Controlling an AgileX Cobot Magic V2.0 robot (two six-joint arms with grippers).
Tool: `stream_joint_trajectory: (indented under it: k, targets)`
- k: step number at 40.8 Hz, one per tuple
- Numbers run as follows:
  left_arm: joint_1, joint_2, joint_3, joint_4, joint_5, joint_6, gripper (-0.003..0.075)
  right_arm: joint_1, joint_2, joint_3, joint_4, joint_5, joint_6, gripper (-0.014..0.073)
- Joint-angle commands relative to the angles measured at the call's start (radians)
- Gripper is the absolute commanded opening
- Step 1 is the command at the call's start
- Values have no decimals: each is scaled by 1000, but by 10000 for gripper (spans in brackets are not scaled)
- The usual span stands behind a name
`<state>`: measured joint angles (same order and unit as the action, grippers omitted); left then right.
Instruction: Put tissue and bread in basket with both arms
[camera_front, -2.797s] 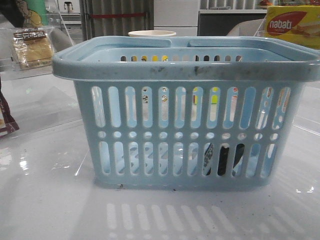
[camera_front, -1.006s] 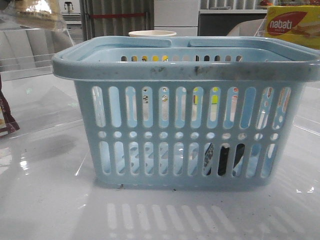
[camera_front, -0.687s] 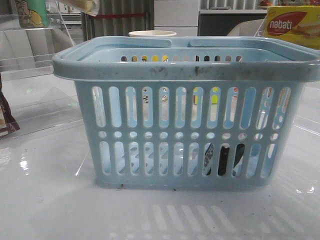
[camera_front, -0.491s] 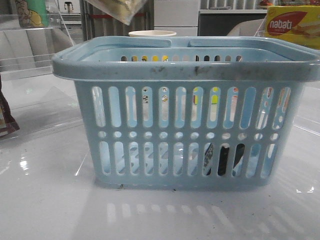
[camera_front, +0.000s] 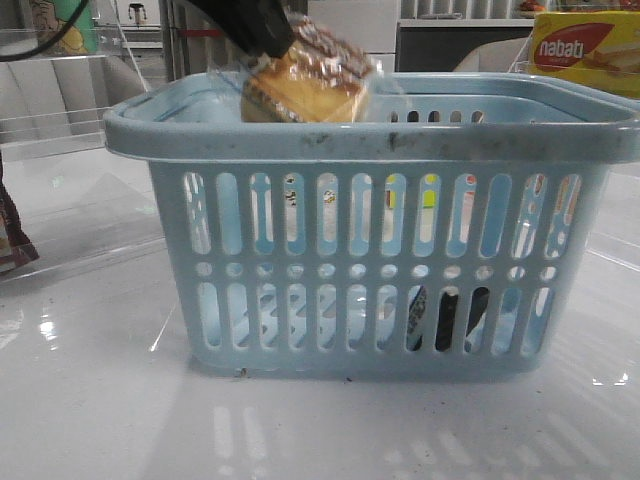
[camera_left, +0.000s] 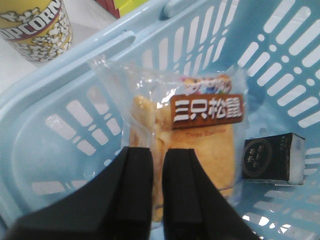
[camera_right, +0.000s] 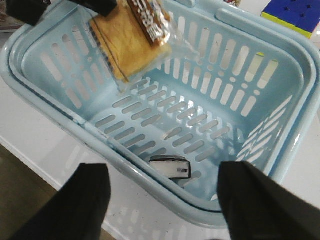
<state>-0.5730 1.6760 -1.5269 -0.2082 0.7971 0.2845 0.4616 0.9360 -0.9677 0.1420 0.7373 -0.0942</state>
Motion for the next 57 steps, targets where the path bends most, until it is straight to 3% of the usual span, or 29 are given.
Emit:
stream_joint_trajectory:
  k: [1, 6, 15, 27, 52, 57]
  targets:
    - [-8, -42, -36, -42, -52, -1, 334, -2, -10, -28, 7, -62, -9, 559]
    - [-8, -42, -36, -42, -51, -1, 421, -2, -10, -28, 7, -62, -9, 559]
    - [-8, -78, -36, -39, -13, -1, 399, -2, -10, -28, 7, -62, -9, 559]
    - [-8, -275, -5, -33, 62, -1, 350, -2, -10, -28, 7, -62, -9, 559]
    - [-8, -947, 543, 10, 44, -3, 348, -2, -9, -22, -23, -52, -9, 559]
    - [-8, -1017, 600, 123, 44, -117, 348, -6, -13, -22, -73, 8, 5, 559]
